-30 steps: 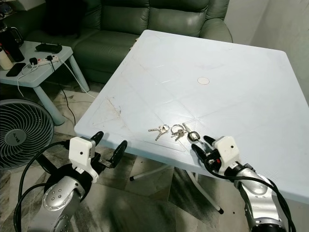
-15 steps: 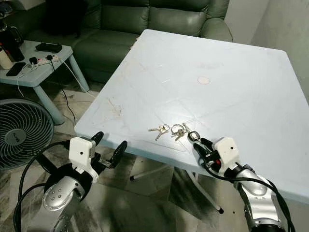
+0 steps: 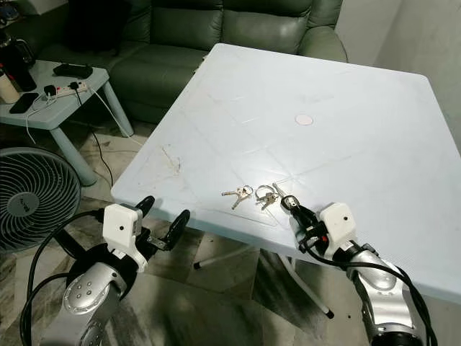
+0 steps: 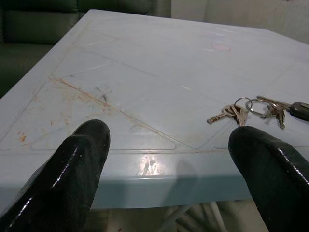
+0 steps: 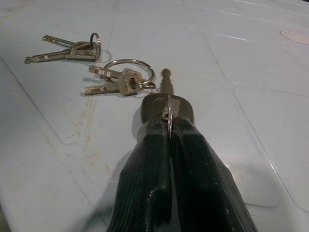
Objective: Hang keys on a hook
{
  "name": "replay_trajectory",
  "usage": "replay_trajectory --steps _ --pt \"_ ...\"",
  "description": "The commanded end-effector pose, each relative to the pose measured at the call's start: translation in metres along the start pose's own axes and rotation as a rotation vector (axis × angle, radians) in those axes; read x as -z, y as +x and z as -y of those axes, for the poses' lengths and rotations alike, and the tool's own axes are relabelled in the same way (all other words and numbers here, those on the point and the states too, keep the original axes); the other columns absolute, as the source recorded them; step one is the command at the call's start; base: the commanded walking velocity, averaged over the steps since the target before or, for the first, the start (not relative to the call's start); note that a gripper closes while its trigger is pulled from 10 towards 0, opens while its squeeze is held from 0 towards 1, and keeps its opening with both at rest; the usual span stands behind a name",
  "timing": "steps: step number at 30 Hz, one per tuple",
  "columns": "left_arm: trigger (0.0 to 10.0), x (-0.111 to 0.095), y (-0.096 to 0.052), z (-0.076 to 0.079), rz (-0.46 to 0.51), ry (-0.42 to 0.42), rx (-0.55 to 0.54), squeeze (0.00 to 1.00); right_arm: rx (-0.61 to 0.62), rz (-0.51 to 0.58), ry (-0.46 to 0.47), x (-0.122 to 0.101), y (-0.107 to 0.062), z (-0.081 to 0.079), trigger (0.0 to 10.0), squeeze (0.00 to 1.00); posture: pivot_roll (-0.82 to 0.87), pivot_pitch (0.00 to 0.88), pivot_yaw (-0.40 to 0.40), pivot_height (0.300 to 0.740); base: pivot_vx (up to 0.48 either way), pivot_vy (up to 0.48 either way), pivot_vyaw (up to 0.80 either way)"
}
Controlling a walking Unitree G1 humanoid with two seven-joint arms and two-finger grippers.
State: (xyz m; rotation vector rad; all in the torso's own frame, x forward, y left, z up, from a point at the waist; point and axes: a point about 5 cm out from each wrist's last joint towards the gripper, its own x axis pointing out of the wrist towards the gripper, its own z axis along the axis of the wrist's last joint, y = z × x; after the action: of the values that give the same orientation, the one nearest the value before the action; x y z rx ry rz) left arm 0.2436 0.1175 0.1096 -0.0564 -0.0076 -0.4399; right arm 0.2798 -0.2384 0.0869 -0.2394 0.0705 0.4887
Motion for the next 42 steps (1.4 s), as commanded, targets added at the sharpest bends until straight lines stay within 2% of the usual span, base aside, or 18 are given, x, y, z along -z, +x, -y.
replay_trajectory --steps 1,10,18,19,20,21,23,24,25,26,33,42 --pt "10.0 -0.003 -0.002 0.0 0.002 0.013 -0.004 0.0 0.025 0.007 -0.003 -0.001 -0.001 0.004 10.0 0.0 -0.01 0.112 0.014 0.732 0.0 0.0 0.0" --pt "10.0 -0.003 -0.001 0.0 0.002 0.014 -0.003 0.0 0.093 0.009 -0.06 -0.005 -0.003 0.019 10.0 0.0 -0.02 0.11 0.016 0.732 0.0 0.0 0.0" --pt "10.0 -0.003 0.0 0.0 0.003 0.012 0.0 0.0 0.067 0.01 -0.062 -0.005 -0.005 0.02 10.0 0.0 -0.02 0.108 0.015 0.732 0.0 0.0 0.0" --pt "10.0 -0.003 0.0 0.0 0.003 0.012 -0.001 0.0 0.065 0.009 -0.061 -0.005 -0.005 0.02 9.2 0.0 -0.02 0.108 0.015 0.732 0.0 0.0 0.0" --pt "10.0 -0.003 0.0 0.0 0.004 0.011 -0.001 0.0 0.065 0.01 -0.061 -0.005 -0.004 0.02 7.8 0.0 -0.02 0.108 0.014 0.732 0.0 0.0 0.0" --pt "10.0 -0.003 0.0 0.0 0.004 0.011 -0.001 0.0 0.065 0.01 -0.061 -0.005 -0.004 0.02 7.8 0.0 -0.02 0.108 0.014 0.732 0.0 0.0 0.0" --pt "10.0 -0.003 0.0 0.0 0.003 0.012 -0.001 0.0 0.068 0.015 -0.06 -0.005 -0.004 0.02 2.0 0.0 -0.02 0.106 0.015 0.732 0.0 0.0 0.0" --pt "10.0 -0.003 0.0 0.0 0.003 0.012 -0.001 0.0 0.068 0.015 -0.06 -0.005 -0.004 0.02 2.0 0.0 -0.02 0.106 0.015 0.732 0.0 0.0 0.0" --pt "10.0 -0.003 0.0 0.0 0.003 0.011 -0.001 0.0 0.072 0.025 -0.059 -0.007 -0.005 0.021 0.5 0.0 -0.02 0.107 0.015 0.732 0.0 0.0 0.0" --pt "10.0 -0.003 0.0 0.0 0.003 0.01 -0.002 0.0 0.081 0.037 -0.061 -0.008 -0.005 0.022 0.0 0.0 -0.02 0.106 0.016 0.732 0.0 0.0 0.0" --pt "10.0 -0.004 0.001 -0.001 0.006 0.008 -0.002 0.0 0.116 0.096 -0.007 -0.018 -0.003 0.028 0.0 0.0 -0.02 0.103 0.016 0.732 0.0 0.0 0.0" --pt "10.0 -0.005 0.003 -0.002 0.013 0.004 -0.006 0.0 0.214 0.247 0.174 -0.042 0.001 0.042 0.0 0.0 -0.02 0.093 0.015 0.732 0.0 0.0 0.0"
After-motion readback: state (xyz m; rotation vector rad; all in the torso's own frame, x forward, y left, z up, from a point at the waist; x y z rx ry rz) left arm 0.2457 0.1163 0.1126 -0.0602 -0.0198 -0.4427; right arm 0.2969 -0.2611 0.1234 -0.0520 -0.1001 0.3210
